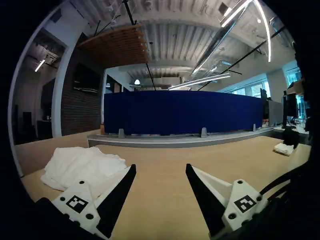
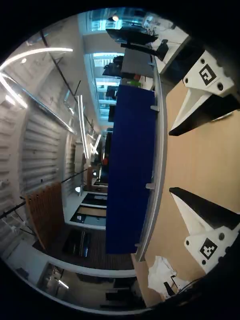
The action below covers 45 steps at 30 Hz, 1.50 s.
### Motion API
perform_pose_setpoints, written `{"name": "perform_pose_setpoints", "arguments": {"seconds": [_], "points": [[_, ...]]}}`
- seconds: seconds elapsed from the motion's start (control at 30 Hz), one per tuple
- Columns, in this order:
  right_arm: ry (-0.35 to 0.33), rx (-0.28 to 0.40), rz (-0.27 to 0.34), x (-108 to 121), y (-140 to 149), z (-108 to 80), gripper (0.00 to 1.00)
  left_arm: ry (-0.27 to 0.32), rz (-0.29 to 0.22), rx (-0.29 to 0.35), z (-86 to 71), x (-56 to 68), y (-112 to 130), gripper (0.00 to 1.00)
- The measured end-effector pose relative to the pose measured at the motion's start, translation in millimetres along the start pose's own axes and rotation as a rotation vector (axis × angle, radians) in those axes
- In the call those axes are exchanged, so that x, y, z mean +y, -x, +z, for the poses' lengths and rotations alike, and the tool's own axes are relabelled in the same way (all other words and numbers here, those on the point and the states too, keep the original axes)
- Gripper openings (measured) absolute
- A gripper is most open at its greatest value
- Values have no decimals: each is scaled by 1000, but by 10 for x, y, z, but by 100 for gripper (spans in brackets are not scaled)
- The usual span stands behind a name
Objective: Fold towel
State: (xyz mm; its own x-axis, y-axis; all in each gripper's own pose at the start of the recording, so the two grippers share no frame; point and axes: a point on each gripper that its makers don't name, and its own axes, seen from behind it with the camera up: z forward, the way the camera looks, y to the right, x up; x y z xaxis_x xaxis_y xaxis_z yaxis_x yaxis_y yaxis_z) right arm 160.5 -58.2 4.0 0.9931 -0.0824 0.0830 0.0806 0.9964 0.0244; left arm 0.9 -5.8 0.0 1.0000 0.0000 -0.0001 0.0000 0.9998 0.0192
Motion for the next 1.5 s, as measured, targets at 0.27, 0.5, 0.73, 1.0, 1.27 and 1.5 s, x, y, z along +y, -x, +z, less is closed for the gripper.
{"name": "perform_pose_setpoints", "arguments": {"seconds": [0.27, 0.5, 0.73, 1.0, 1.27, 1.5], "points": [[25, 42, 40, 245, 1, -83, 100, 0, 1, 0, -4, 0, 6, 98], [37, 58, 82, 460, 282, -128, 100, 0, 0, 0, -4, -1, 7, 98], [28, 71, 99, 565, 694, -111, 100, 0, 0, 0, -4, -2, 8, 98], [21, 79, 115, 578, 1208, 6, 99, 0, 0, 0, -2, -1, 0, 98], [20, 76, 160, 586, 1415, 114, 99, 0, 0, 0, -7, -5, 2, 98], [15, 82, 163, 531, 1457, 128, 99, 0, 0, 0, -4, -6, 2, 98]]}}
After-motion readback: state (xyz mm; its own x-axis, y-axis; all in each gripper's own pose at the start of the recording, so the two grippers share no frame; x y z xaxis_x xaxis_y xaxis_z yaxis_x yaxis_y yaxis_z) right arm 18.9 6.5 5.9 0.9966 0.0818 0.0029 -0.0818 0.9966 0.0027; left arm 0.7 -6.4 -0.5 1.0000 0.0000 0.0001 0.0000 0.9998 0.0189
